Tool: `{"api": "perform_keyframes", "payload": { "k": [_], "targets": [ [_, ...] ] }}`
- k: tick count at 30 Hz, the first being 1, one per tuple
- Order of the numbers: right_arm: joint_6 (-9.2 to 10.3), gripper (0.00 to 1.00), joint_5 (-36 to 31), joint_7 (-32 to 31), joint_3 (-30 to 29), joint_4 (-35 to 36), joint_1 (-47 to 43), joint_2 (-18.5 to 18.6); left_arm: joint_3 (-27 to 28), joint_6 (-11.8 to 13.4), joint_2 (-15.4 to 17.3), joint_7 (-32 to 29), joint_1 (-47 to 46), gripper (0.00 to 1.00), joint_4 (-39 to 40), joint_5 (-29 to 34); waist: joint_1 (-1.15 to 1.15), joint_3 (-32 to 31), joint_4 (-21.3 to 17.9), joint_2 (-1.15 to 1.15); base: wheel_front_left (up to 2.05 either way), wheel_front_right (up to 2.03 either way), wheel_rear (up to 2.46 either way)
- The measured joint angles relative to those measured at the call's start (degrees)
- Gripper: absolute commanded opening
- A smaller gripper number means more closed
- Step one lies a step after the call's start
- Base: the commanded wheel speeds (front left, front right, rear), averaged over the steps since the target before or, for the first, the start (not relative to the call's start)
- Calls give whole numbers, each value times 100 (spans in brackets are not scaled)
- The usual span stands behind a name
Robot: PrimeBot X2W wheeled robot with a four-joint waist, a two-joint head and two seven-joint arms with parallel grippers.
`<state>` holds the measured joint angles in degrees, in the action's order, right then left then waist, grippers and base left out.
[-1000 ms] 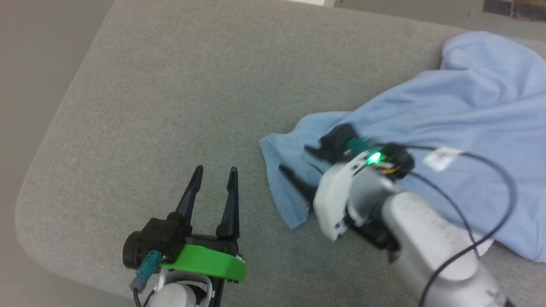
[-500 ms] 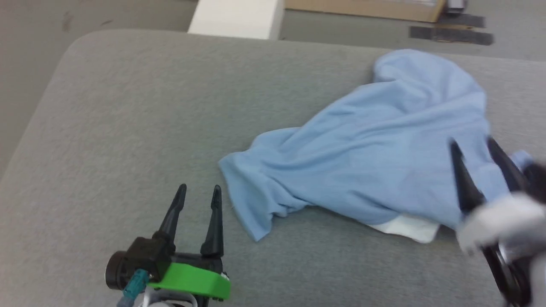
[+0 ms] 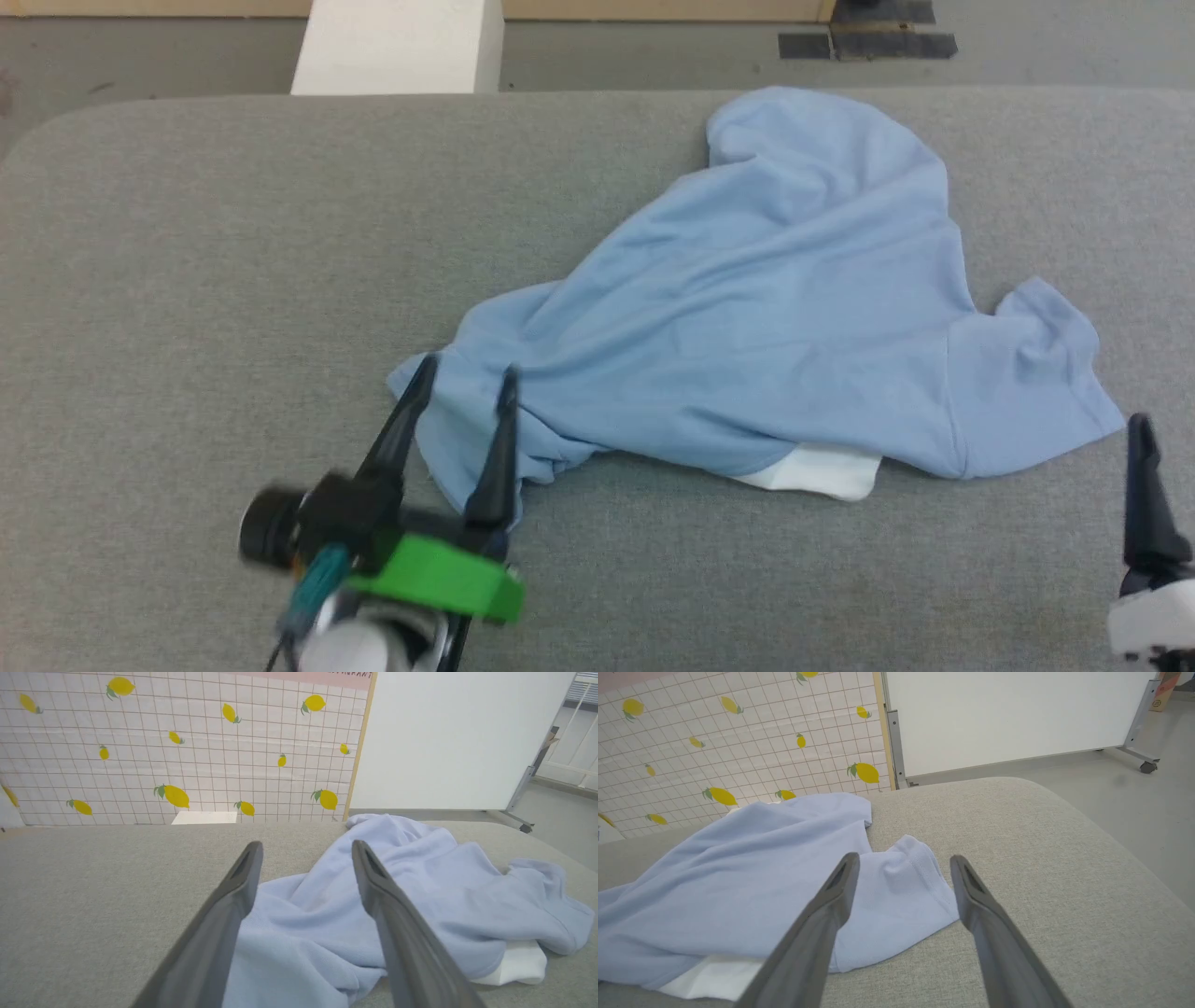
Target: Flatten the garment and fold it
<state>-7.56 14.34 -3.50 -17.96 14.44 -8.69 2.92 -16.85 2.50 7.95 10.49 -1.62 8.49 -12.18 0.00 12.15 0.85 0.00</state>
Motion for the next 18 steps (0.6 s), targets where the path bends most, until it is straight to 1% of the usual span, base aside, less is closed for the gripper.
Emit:
{"api": "perform_keyframes", "payload": {
  "k": [4, 5, 6, 9, 12, 14, 18],
  "targets": [
    [0, 100, -25, -21, -116, 164, 296, 1, -335, -416, 131, -498, -998, 100, -70, 155, 0, 170, -75, 0, 0, 0, 0],
    [0, 100, -25, -55, -146, 222, 371, 1, -455, -550, 132, -692, -1374, 100, -154, 212, 0, 231, -94, 0, 0, 0, 0],
    [0, 100, -25, -63, -163, 260, 411, 0, -522, -628, 124, -846, -1628, 100, -249, 219, 0, 273, -106, 0, 0, 0, 0],
    [0, 100, -23, -135, -229, 421, 502, 0, -864, -844, 132, -1560, -2603, 100, -793, 257, 0, 447, -145, 0, 0, 0, 0],
    [0, 100, -7, -229, -253, 582, 541, 1, -1146, -940, 142, -2198, -3415, 100, -1427, 169, 0, 626, -182, 0, 0, 0, 0],
    [0, 100, -4, -289, -260, 670, 563, 0, -1324, -956, 171, -2599, -3854, 100, -1875, 44, 0, 746, -212, 0, 0, 0, 0],
    [0, 100, 41, -377, -248, 794, 645, 1, -1474, -958, 242, -3239, -4479, 100, -2732, -203, 0, 994, -290, 0, 0, 0, 0]
  ]
}}
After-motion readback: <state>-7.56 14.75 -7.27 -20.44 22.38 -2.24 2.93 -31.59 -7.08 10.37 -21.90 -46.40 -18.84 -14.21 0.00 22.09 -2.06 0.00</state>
